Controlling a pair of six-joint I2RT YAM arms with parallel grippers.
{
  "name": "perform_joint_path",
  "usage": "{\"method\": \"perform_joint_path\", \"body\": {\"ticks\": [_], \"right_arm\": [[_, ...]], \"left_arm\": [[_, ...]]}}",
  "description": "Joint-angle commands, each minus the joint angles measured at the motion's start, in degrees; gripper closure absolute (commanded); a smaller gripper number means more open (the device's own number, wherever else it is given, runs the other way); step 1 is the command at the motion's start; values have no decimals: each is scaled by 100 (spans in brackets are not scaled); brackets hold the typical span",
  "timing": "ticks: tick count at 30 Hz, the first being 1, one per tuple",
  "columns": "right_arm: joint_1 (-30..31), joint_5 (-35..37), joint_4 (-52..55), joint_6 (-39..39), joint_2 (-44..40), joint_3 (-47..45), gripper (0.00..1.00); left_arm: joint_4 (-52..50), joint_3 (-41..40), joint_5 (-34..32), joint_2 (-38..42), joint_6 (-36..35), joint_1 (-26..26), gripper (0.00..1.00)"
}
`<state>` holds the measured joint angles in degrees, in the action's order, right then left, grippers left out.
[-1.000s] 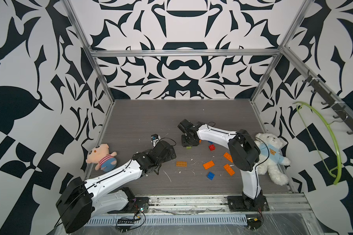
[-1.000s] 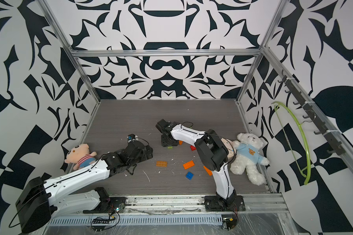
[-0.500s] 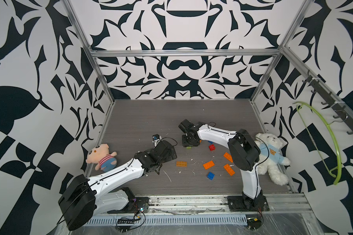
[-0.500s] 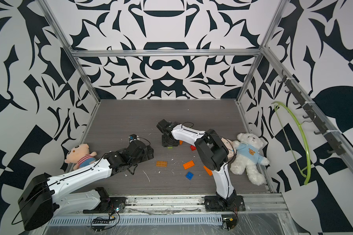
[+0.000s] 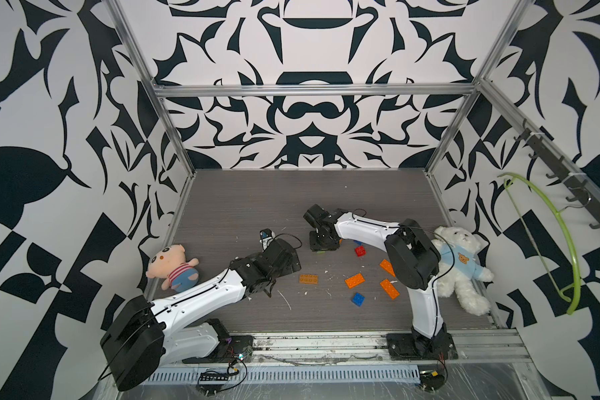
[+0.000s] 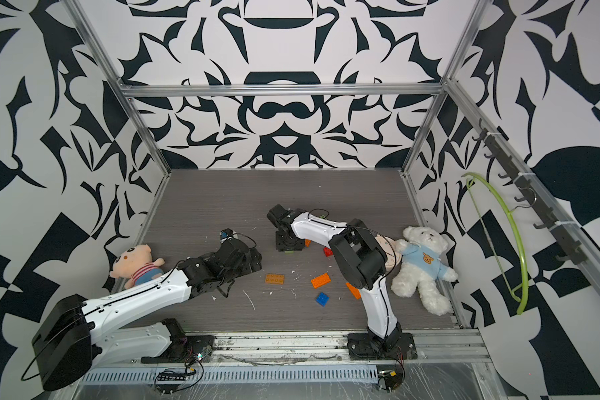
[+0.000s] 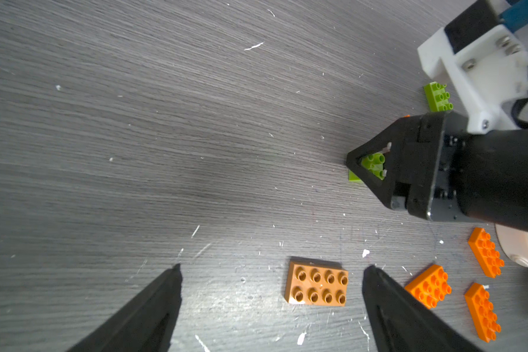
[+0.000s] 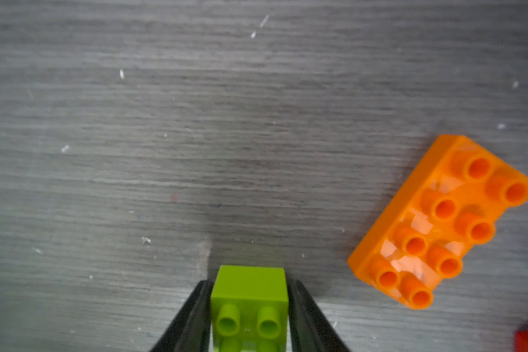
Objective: Assemble the number 5 with lego
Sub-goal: Pick up the lego brick from the center of the board.
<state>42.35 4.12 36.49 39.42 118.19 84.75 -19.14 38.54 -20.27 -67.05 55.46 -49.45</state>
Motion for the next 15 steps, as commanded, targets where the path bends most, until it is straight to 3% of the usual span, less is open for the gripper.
{"method": "perform_joint_path", "body": {"ticks": [1, 15], "right_arm": [[-19, 29, 3, 42, -275, -20, 52], [-130, -128, -221, 222, -411, -152, 55]], "left_arm": [[-83, 131, 1, 35, -58, 23, 1], [-57, 171, 61, -61, -74, 23, 1]]}}
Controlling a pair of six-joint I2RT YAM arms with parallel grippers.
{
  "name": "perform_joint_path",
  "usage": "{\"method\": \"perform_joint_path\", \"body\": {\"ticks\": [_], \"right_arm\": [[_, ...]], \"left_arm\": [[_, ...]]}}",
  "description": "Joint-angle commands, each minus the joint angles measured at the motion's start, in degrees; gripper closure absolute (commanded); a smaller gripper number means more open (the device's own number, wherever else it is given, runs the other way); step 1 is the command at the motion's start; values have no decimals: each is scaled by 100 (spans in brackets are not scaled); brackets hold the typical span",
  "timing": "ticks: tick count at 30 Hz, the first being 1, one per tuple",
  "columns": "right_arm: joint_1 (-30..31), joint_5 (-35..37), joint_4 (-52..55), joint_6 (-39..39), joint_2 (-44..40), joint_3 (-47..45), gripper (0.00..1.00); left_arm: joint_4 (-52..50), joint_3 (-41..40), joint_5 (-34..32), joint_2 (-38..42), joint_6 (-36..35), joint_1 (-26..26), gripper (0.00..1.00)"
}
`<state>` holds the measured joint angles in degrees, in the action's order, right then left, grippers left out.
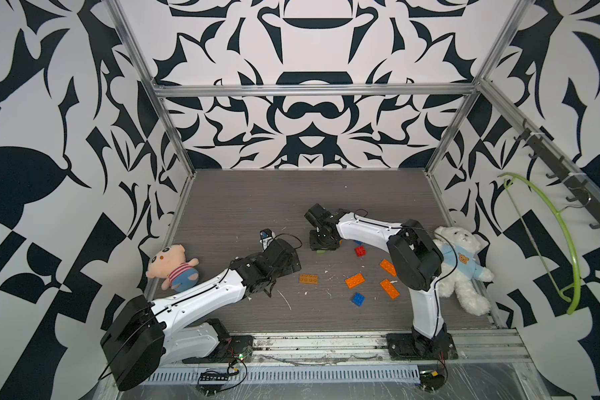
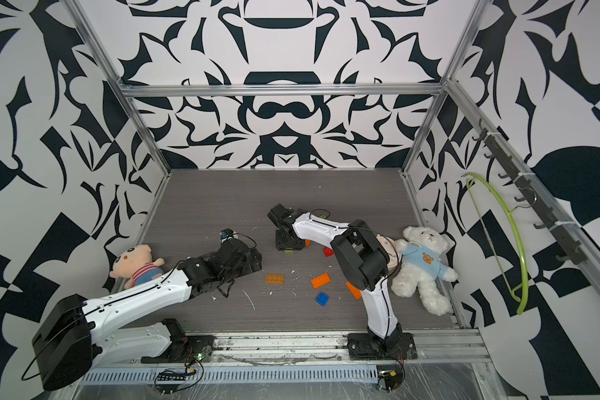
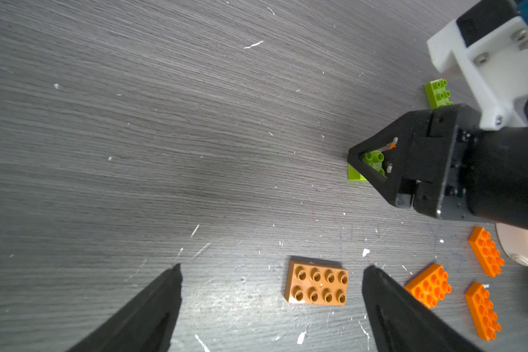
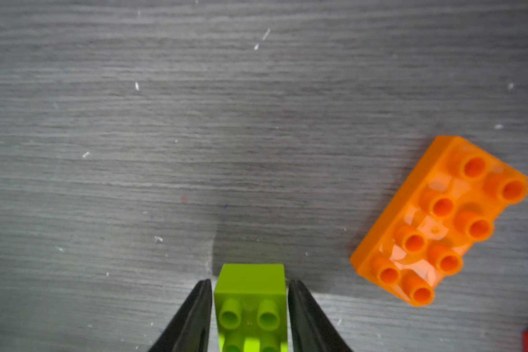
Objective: Assemble the number 5 with lego
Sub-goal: Pick up the lego brick from the center of the board.
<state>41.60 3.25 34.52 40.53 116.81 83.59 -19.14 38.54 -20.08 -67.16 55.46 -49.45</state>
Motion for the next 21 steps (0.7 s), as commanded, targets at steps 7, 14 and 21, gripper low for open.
{"method": "perform_joint_path", "body": {"ticks": [7, 14, 21], "right_arm": [[-56, -106, 9, 92, -239, -31, 57], [-48, -88, 96, 50, -281, -71, 59], [-32, -36, 216, 15, -481, -153, 69]], "left_arm": [[-45, 183, 48, -95, -79, 23, 1], [-64, 207, 40, -126, -82, 23, 1], [-105, 231, 40, -134, -67, 18, 1]]}}
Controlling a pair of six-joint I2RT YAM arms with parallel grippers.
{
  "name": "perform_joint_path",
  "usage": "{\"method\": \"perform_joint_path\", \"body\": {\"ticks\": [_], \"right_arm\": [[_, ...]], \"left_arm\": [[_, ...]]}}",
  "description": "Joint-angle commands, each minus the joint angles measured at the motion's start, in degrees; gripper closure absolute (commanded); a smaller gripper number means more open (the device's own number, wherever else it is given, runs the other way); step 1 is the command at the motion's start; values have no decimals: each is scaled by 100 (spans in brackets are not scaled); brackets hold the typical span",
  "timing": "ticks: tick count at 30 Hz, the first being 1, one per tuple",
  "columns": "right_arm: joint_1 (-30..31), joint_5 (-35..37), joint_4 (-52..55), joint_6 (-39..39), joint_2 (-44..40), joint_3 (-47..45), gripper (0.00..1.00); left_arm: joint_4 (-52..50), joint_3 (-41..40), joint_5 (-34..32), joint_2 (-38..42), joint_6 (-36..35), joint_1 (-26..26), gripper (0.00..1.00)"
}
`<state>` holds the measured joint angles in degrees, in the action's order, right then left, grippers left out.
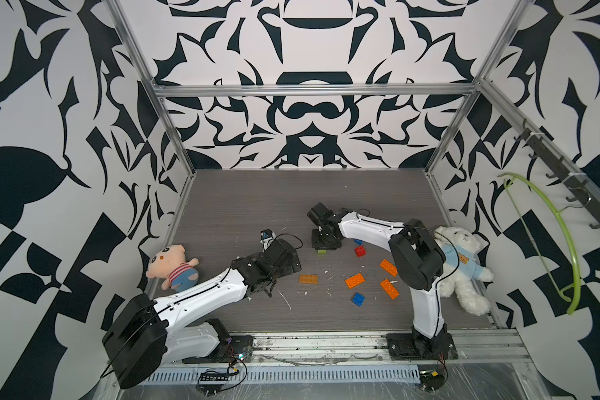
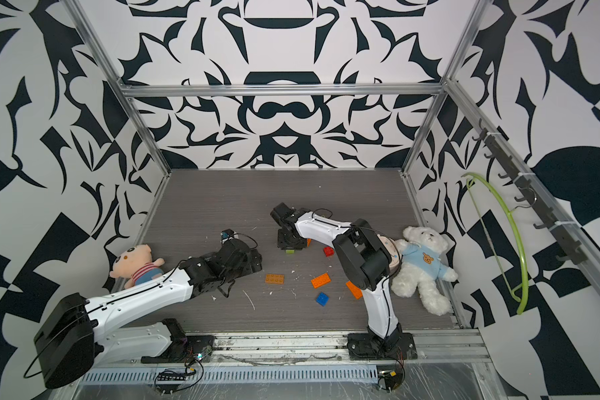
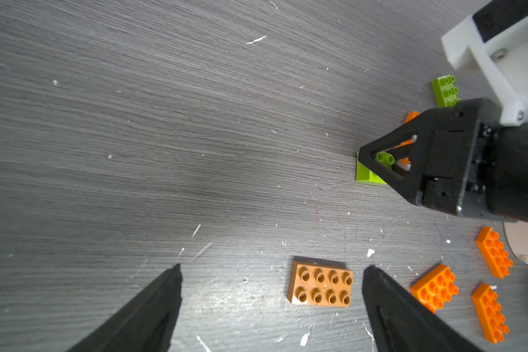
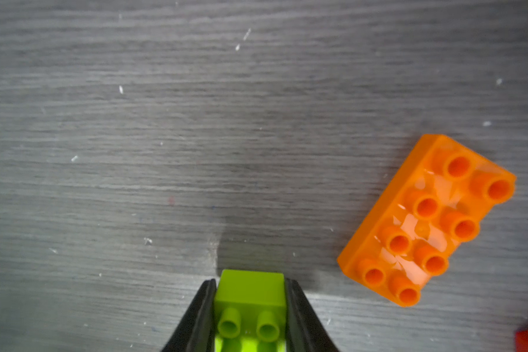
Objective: Assemble the number 5 with lego
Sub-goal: Pick up the lego brick from the center of the board.
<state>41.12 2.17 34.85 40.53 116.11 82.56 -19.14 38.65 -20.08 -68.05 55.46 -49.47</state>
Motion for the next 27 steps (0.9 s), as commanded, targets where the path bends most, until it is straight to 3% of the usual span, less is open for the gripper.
{"method": "perform_joint_path", "body": {"ticks": [1, 7, 14, 19, 27], "right_arm": [[33, 73, 196, 13, -471, -86, 69], [290, 144, 277, 266, -997, -477, 70], [1117, 333, 133, 1095, -1583, -1221, 69], [1723, 772, 134, 1660, -1501, -1208, 69], [1877, 1104, 183, 2010, -1269, -1146, 70]], "left_arm": [[-112, 213, 31, -20, -52, 21, 1], [-169, 110, -45, 136, 39, 25, 1], [-213, -236, -95, 470, 265, 25, 1], [-161, -563, -181, 768, 466, 25, 1], [-346, -778, -463, 1154, 638, 34, 1]]}}
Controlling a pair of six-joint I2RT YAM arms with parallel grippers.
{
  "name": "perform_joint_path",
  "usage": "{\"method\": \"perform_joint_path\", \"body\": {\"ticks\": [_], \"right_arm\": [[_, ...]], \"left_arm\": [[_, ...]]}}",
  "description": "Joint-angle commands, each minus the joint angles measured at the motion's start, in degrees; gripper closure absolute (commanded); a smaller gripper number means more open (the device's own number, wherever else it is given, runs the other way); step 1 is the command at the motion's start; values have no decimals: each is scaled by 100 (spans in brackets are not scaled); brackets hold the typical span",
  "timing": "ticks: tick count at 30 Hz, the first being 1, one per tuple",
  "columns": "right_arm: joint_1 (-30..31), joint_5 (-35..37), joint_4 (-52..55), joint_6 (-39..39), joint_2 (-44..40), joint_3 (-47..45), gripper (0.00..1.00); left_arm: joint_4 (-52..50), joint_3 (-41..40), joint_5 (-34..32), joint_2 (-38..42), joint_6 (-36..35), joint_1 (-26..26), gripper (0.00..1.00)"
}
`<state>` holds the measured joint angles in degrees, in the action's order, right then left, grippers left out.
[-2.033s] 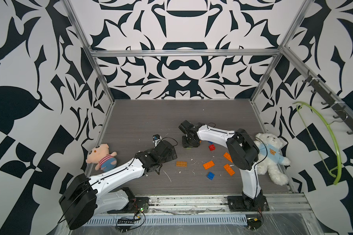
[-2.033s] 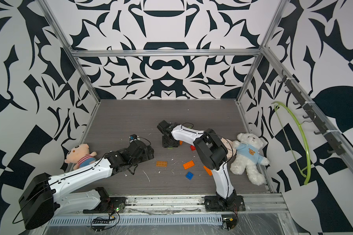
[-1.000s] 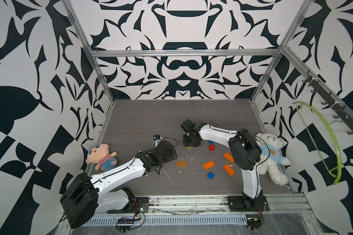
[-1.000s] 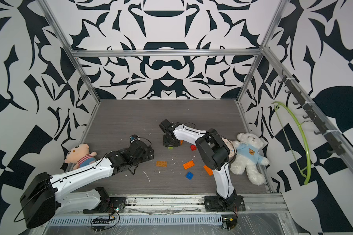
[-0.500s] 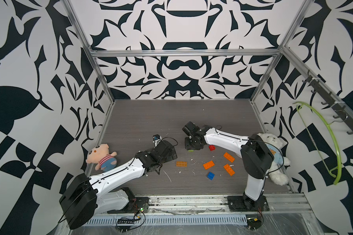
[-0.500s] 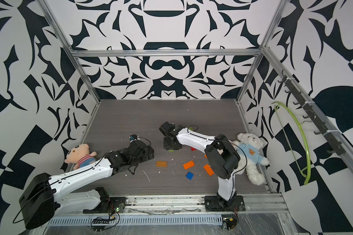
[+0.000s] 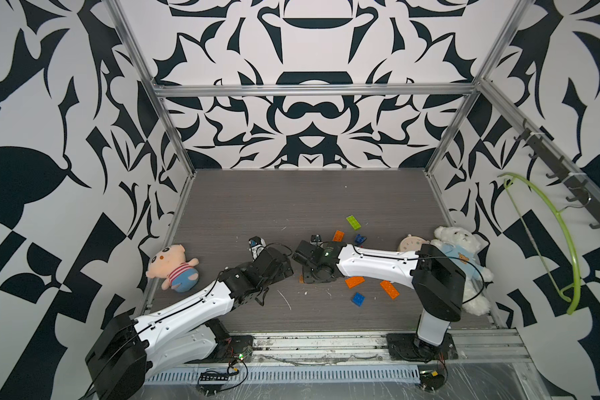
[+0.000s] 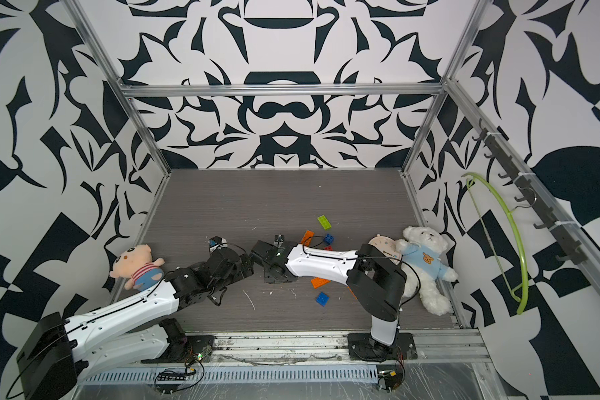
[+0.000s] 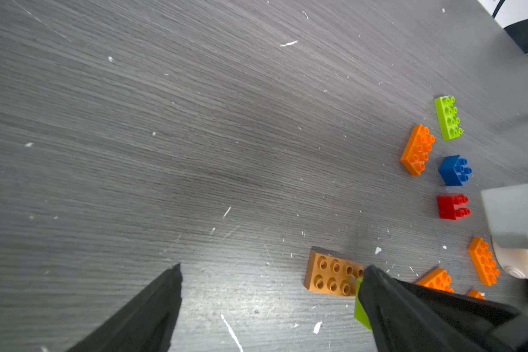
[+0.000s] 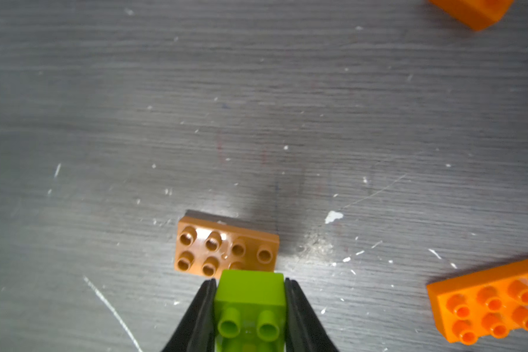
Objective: Assemble the number 5 with lego
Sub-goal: Pick up the lego brick from the center of the board, then assemble the lego brick with the lego brick.
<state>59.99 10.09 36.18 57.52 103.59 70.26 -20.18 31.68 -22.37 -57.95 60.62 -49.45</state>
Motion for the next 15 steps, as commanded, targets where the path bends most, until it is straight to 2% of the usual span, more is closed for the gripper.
{"method": "perform_joint_path", "body": {"ticks": [1, 15], "right_arm": [[-5, 304, 51, 339, 15, 93, 70], [22, 228, 51, 567, 117, 282, 71]], "left_arm": [[-265, -108, -278, 191, 139, 32, 1], [-346, -398, -383, 592, 202, 58, 1]]}}
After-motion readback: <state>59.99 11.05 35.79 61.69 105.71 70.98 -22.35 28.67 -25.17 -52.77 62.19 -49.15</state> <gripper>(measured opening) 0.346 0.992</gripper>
